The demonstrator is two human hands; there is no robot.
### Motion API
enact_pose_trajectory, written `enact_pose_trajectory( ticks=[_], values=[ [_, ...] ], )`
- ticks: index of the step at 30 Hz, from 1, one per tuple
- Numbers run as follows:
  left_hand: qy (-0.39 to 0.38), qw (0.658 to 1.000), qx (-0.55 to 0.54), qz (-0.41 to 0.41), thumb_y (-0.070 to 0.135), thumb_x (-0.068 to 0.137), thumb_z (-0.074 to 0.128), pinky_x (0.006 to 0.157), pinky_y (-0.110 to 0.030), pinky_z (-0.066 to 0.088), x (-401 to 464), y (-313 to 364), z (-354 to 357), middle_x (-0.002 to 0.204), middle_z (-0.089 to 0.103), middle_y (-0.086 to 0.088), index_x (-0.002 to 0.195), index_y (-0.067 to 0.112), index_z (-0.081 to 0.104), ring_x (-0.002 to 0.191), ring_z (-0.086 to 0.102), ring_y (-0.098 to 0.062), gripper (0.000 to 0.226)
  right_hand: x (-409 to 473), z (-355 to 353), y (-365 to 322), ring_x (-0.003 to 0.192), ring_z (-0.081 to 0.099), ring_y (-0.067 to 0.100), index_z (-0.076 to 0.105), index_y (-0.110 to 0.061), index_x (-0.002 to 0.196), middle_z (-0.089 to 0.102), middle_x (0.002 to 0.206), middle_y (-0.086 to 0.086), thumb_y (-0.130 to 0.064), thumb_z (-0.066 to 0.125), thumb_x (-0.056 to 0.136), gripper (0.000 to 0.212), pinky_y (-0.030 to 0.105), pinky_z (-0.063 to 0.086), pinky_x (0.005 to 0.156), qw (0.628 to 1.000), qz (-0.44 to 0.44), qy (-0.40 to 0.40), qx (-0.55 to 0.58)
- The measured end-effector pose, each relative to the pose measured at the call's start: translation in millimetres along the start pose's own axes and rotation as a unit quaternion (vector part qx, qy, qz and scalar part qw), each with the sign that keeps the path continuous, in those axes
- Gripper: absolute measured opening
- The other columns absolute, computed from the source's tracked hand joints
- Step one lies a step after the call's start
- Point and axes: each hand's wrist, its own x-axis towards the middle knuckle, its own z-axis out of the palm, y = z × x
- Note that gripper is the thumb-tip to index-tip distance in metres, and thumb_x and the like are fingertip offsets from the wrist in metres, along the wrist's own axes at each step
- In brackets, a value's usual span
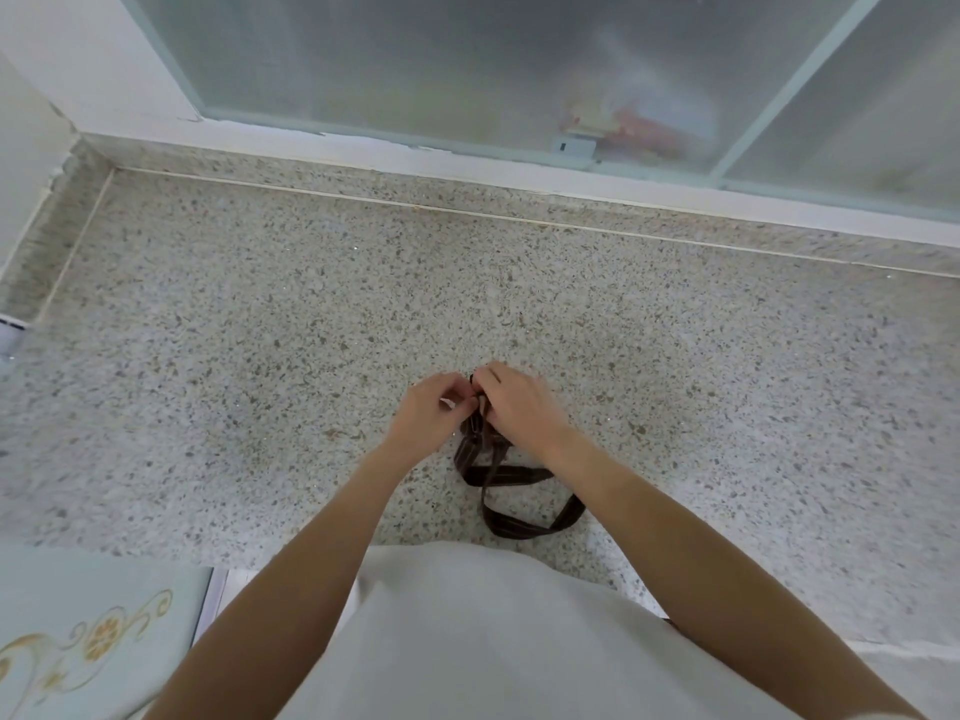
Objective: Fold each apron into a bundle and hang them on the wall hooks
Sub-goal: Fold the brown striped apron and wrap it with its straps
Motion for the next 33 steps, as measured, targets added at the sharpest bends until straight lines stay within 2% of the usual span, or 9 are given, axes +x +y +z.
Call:
enact_pose_trajectory(
  ticks=[3, 6, 10, 14, 18, 21, 24, 27, 33],
  values=[
    [-0.011, 0.999, -0.038, -0.038, 0.015, 0.092, 0.056, 0.063, -0.005, 0.040, -3, 0, -4, 0.077, 0.065, 0.008, 0.090, 0.015, 0.064, 0.066, 0.057, 0.007, 0.008, -6, 10, -1, 0.048, 0.053, 0.014, 0.057, -0.006, 0.084, 0.056, 0.075, 0.006, -0.002, 0.075, 0.070, 0.023, 0.020, 0.030, 0.038, 0.998, -0.037, 0.049, -0.027],
    [-0.021, 0.998, -0.043, -0.035, 0.016, 0.092, 0.057, 0.065, -0.004, 0.042, -7, -7, -9, 0.082, 0.067, 0.008, 0.096, 0.023, 0.060, 0.072, 0.061, 0.004, 0.008, -7, 18, 0, 0.055, 0.057, 0.014, 0.059, -0.004, 0.090, 0.057, 0.087, 0.008, -0.004, 0.070, 0.078, 0.017, 0.019, 0.034, 0.041, 0.996, -0.068, 0.050, -0.009],
    [-0.047, 0.998, -0.031, -0.005, 0.015, 0.091, 0.059, 0.076, -0.008, 0.044, -6, -12, -13, 0.093, 0.068, 0.007, 0.099, 0.027, 0.064, 0.083, 0.061, -0.001, 0.015, -7, 25, 0, 0.064, 0.058, 0.019, 0.059, -0.005, 0.090, 0.055, 0.090, 0.009, -0.008, 0.057, 0.087, 0.005, 0.027, 0.045, 0.045, 0.995, -0.074, 0.055, 0.044],
    [-0.088, 0.996, 0.026, 0.005, 0.015, 0.088, 0.062, 0.081, -0.019, 0.045, 3, -17, -22, 0.095, 0.066, 0.000, 0.095, 0.013, 0.068, 0.087, 0.059, -0.009, 0.010, -8, 32, 1, 0.070, 0.055, 0.021, 0.061, -0.010, 0.088, 0.057, 0.083, 0.004, -0.009, 0.055, 0.089, 0.006, 0.033, 0.050, 0.057, 0.991, -0.084, 0.080, 0.061],
    [-0.112, 0.980, 0.159, 0.038, 0.018, 0.095, 0.052, 0.080, -0.030, 0.047, 9, -19, -29, 0.100, 0.065, -0.006, 0.102, 0.006, 0.060, 0.092, 0.060, -0.019, 0.016, -6, 30, -5, 0.074, 0.059, 0.022, 0.067, -0.010, 0.090, 0.064, 0.084, 0.003, -0.014, 0.052, 0.092, 0.016, 0.031, 0.050, 0.060, 0.988, -0.042, 0.105, 0.105],
    [-0.045, 0.979, 0.181, 0.077, 0.014, 0.092, 0.055, 0.074, -0.033, 0.051, 6, -21, -33, 0.090, 0.068, -0.006, 0.098, 0.008, 0.062, 0.080, 0.062, -0.019, 0.012, -7, 30, -9, 0.077, 0.062, 0.021, 0.071, -0.010, 0.094, 0.068, 0.085, 0.002, -0.008, 0.059, 0.087, 0.013, 0.027, 0.049, 0.062, 0.983, -0.009, 0.117, 0.139],
    [0.004, 0.970, 0.213, 0.117, 0.011, 0.085, 0.064, 0.067, -0.031, 0.052, 4, -25, -38, 0.079, 0.067, -0.003, 0.090, 0.008, 0.068, 0.070, 0.060, -0.016, 0.007, -12, 30, -12, 0.077, 0.062, 0.021, 0.069, -0.009, 0.094, 0.066, 0.081, 0.003, -0.004, 0.060, 0.087, 0.013, 0.031, 0.052, 0.062, 0.980, 0.025, 0.117, 0.161],
    [0.005, 0.955, 0.264, 0.135, 0.012, 0.083, 0.065, 0.062, -0.029, 0.051, 5, -30, -41, 0.075, 0.066, -0.001, 0.087, 0.010, 0.069, 0.067, 0.060, -0.016, 0.006, -19, 30, -14, 0.077, 0.061, 0.022, 0.067, -0.007, 0.093, 0.066, 0.081, 0.005, -0.004, 0.058, 0.088, 0.011, 0.036, 0.052, 0.063, 0.977, 0.048, 0.114, 0.173],
    [0.002, 0.932, 0.324, 0.165, 0.009, 0.072, 0.073, 0.048, -0.023, 0.042, 4, -39, -43, 0.063, 0.061, 0.003, 0.074, 0.013, 0.066, 0.052, 0.057, -0.014, 0.009, -32, 26, -13, 0.080, 0.057, 0.018, 0.068, -0.010, 0.090, 0.066, 0.080, 0.003, -0.006, 0.060, 0.087, 0.009, 0.029, 0.049, 0.066, 0.965, 0.123, 0.129, 0.191]
  ],
)
